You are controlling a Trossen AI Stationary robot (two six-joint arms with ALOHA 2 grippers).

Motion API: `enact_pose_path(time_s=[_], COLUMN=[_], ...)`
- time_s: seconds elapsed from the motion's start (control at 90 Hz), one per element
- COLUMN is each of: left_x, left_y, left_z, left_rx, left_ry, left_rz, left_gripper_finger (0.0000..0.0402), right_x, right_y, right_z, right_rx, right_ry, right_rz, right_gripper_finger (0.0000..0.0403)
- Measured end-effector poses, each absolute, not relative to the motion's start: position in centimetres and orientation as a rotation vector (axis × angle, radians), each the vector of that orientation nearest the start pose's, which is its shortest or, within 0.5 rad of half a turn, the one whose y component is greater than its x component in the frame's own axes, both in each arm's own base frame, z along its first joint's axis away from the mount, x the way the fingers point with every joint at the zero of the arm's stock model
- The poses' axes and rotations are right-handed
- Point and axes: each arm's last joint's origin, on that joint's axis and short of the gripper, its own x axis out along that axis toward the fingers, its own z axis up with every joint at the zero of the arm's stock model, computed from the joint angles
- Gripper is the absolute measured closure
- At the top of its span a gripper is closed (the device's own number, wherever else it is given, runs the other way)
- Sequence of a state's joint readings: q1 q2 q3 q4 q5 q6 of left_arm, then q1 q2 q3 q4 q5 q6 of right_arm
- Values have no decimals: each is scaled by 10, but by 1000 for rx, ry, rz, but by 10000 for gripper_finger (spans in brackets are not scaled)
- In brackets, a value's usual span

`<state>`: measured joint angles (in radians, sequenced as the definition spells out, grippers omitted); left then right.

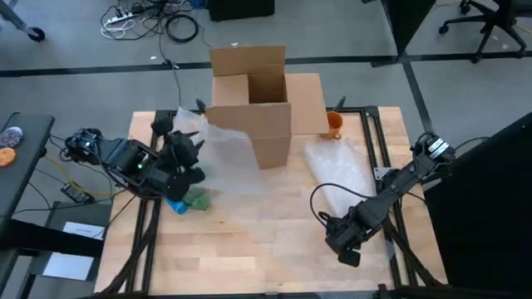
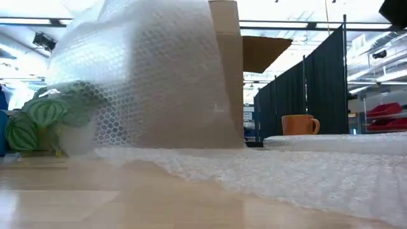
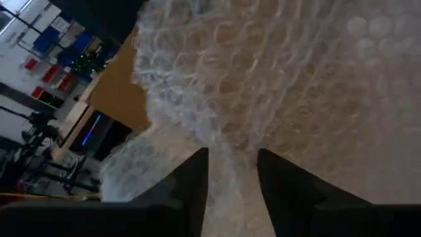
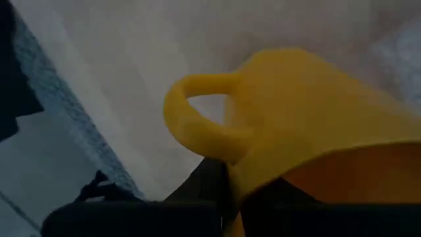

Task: Wrap mug
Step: Wrap the yellow mug with the bubble wrap

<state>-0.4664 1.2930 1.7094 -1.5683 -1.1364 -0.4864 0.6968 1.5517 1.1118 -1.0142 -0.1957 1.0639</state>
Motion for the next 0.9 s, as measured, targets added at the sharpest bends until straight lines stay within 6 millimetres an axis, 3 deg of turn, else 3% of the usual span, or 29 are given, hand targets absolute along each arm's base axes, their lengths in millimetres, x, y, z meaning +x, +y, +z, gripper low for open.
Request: enact_pose_path(time_s=[0.211, 0.333, 0.544, 0.711, 0.9], left_x=[162, 157, 158, 164, 165], left_y=[-47, -36, -16, -3, 5], left_z=[469, 478, 470, 460, 458], left_rx=[408, 306, 116, 65, 49], left_ry=[442, 397, 473, 566, 631], left_rz=[929, 987, 1002, 1024, 1011], left_gripper_finger=[280, 280, 280, 280, 280], right_x=[207, 208, 210, 214, 215], right_y=[179, 178, 178, 177, 158], right_z=[222, 222, 222, 222, 209], right_rx=[426, 410, 365, 292, 192], right_ry=[1588, 1560, 1497, 1401, 1408], right_rz=[-122, -141, -162, -178, -242], right_gripper_finger=[403, 403, 403, 403, 403])
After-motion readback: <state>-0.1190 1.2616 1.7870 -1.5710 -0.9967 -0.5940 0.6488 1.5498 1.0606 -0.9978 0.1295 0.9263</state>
